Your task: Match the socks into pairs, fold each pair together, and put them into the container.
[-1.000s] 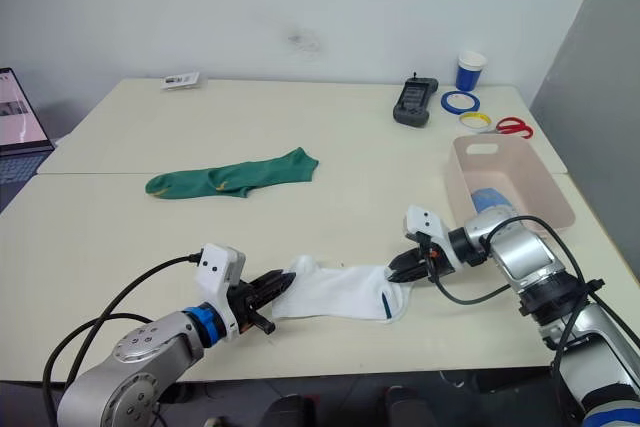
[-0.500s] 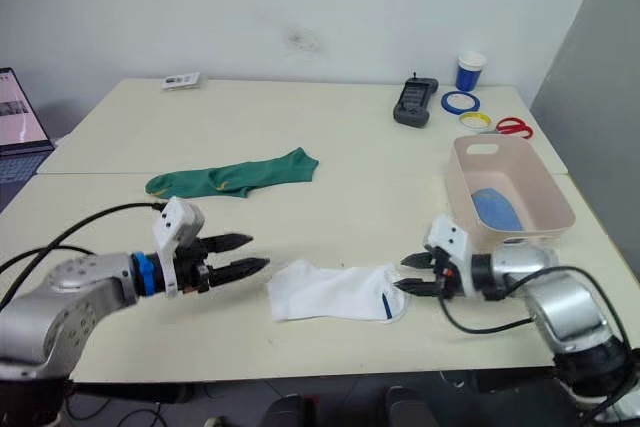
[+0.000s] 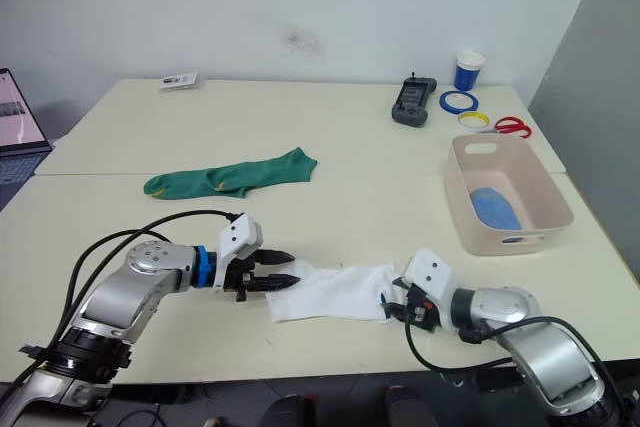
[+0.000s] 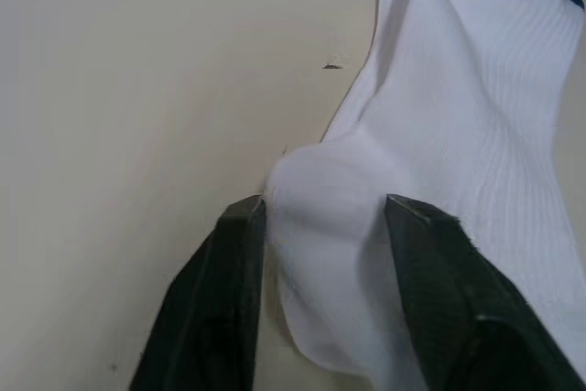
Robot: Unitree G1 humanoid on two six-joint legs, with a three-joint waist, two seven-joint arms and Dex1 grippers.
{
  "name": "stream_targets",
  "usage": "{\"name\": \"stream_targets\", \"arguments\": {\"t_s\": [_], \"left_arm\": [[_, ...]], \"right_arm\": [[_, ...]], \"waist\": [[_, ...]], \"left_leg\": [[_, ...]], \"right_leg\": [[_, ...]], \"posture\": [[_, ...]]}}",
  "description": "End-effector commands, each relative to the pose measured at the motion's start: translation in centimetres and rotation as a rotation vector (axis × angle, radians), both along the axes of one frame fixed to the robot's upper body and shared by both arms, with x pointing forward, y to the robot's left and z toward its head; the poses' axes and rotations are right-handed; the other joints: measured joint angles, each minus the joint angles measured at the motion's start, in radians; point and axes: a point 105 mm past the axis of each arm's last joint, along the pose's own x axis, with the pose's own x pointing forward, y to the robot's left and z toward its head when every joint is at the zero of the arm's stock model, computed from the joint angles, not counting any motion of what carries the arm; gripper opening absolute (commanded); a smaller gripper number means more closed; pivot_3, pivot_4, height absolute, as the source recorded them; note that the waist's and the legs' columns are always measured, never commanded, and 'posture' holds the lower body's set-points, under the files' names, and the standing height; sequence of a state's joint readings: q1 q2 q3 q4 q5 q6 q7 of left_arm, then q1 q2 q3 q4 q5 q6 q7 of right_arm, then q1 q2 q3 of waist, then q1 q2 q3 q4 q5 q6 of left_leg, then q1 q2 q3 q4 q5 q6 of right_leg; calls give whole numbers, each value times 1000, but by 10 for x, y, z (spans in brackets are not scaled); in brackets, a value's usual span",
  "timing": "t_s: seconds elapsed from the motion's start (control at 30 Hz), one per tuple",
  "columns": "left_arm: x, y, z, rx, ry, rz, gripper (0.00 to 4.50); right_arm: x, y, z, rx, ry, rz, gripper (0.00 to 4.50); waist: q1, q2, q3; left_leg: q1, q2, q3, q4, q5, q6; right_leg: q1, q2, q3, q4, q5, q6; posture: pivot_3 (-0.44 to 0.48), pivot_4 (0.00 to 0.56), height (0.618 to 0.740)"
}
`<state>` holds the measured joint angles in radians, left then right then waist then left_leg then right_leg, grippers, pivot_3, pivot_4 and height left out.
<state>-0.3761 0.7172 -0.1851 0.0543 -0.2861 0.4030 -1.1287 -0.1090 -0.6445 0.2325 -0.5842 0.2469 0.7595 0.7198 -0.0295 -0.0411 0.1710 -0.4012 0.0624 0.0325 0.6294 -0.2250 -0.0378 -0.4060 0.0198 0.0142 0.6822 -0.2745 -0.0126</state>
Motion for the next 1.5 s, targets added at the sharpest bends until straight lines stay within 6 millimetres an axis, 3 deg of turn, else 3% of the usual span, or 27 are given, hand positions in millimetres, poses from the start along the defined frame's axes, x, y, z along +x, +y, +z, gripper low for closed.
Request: {"name": "stream_targets", "arguments": {"t_s": [0.03,0.13,0.23,0.6,0.7,0.8,1.1,1.2,1.3,1.5], "left_arm": [[4,-8,11,-10,-52,-40,902],[4,-8,13,-16,-55,-43,1],[3,-7,16,-27,-55,-44,0],[0,-7,23,-59,-59,-27,0],[0,-6,23,-60,-60,-24,0],[0,-6,23,-60,-59,-23,0],[1,-7,24,-60,-62,-25,0],[1,-8,24,-62,-62,-27,0],[0,-8,24,-64,-60,-28,0],[0,-7,25,-67,-61,-26,0]], "right_arm": [[6,6,11,3,-79,7,1975],[6,8,12,12,-74,19,1082],[5,8,12,12,-69,26,37],[9,1,17,15,-75,14,37],[8,0,16,13,-70,0,655],[8,1,12,4,-63,-2,1600],[6,3,1,-39,-31,-1,1600],[9,1,0,-43,-35,-23,964],[10,1,1,-37,-37,-23,10],[9,1,3,-26,-34,-14,10]], "waist": [[0,0,0],[0,0,0],[0,0,0],[0,0,0],[0,0,0],[0,0,0],[0,0,0],[0,0,0],[0,0,0],[0,0,0]], "left_leg": [[0,0,0,0,0,0],[0,0,0,0,0,0],[0,0,0,0,0,0],[0,0,0,0,0,0],[0,0,0,0,0,0],[0,0,0,0,0,0],[0,0,0,0,0,0],[0,0,0,0,0,0],[0,0,0,0,0,0],[0,0,0,0,0,0]], "right_leg": [[0,0,0,0,0,0],[0,0,0,0,0,0],[0,0,0,0,0,0],[0,0,0,0,0,0],[0,0,0,0,0,0],[0,0,0,0,0,0],[0,0,0,0,0,0],[0,0,0,0,0,0],[0,0,0,0,0,0],[0,0,0,0,0,0]], "posture": [[0,150,740],[0,150,740],[0,150,740],[0,150,740],[0,150,740],[0,150,740],[0,150,740],[0,150,740],[0,150,740],[0,150,740]]}}
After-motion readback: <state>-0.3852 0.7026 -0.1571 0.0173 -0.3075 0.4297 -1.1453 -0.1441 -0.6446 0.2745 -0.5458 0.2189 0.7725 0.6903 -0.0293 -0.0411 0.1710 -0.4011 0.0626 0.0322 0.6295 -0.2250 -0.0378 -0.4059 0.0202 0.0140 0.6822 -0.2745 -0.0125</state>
